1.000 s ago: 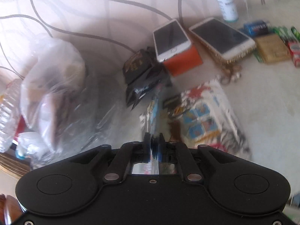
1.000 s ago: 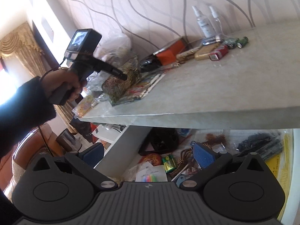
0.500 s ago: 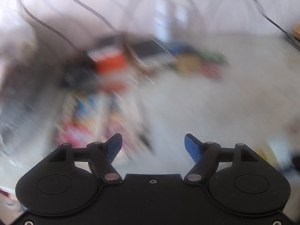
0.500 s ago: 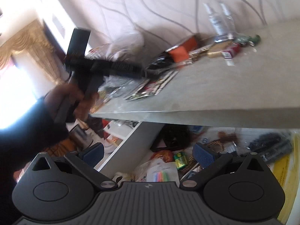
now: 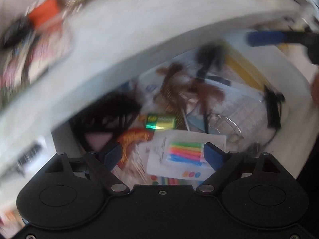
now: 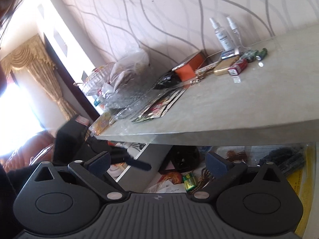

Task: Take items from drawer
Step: 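Lower the open left gripper into the drawer over the candle packs, then grasp the rainbow birthday candle pack and lift it with the left gripper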

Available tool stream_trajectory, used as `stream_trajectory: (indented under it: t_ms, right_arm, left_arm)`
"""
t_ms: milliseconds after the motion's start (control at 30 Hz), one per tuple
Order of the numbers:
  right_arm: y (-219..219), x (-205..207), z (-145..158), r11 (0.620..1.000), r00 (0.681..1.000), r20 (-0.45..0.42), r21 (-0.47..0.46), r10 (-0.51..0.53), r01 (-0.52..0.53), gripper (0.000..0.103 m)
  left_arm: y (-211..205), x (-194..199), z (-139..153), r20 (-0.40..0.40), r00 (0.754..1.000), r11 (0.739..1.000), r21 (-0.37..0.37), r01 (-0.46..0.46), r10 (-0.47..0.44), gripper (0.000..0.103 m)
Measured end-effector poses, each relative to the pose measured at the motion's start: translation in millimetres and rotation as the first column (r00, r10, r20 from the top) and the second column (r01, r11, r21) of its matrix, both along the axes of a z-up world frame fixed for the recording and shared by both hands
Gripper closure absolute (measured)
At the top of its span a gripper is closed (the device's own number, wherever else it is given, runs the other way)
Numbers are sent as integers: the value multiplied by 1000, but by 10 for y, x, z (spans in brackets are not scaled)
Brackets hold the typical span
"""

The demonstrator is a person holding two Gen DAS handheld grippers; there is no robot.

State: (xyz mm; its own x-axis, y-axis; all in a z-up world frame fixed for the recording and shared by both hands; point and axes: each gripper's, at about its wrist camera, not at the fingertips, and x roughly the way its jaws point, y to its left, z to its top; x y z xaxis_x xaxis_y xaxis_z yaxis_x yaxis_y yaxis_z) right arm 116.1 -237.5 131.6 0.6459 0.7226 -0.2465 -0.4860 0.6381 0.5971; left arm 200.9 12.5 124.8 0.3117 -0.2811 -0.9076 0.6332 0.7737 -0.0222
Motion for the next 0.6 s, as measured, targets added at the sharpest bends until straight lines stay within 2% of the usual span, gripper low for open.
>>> stream_trajectory:
  t_ms: [67, 133, 233, 267, 333, 433, 533, 600]
  right_arm:
    - [-42, 4, -2, 998, 998, 1, -1, -62, 62, 0]
    - [-94, 27, -8, 995, 995, -6, 10, -103, 103, 0]
    - [-183, 50, -20, 987, 988, -18, 41, -153, 154, 0]
    - [-216, 63, -29, 984, 985, -28, 45, -171, 172, 0]
    - [-270, 92, -54, 980, 981, -51, 65, -187, 190, 0]
    - [-327, 97, -67, 974, 977, -61, 88, -204, 209, 0]
    - [-343, 115, -82, 972, 975, -74, 92, -209, 215, 0]
    - [-349, 124, -91, 972, 975, -78, 96, -208, 215, 0]
  left_arm:
    - [59, 60, -55, -80, 993, 995, -50, -88, 84, 15]
    - [73, 36, -82, -123, 986, 987, -103, -126, 113, 22]
    - [-39, -56, -128, -121, 988, 992, -71, -108, 98, 30]
    - [-67, -64, -145, -137, 984, 990, -68, -124, 114, 35]
    - [-112, -54, -203, -184, 968, 982, -49, -184, 172, 39]
    - [-171, -18, -262, -210, 933, 954, -2, -300, 293, 37]
    - [-205, 29, -270, -228, 887, 913, 13, -409, 401, 30]
    - [-234, 63, -304, -234, 872, 900, 26, -436, 429, 23]
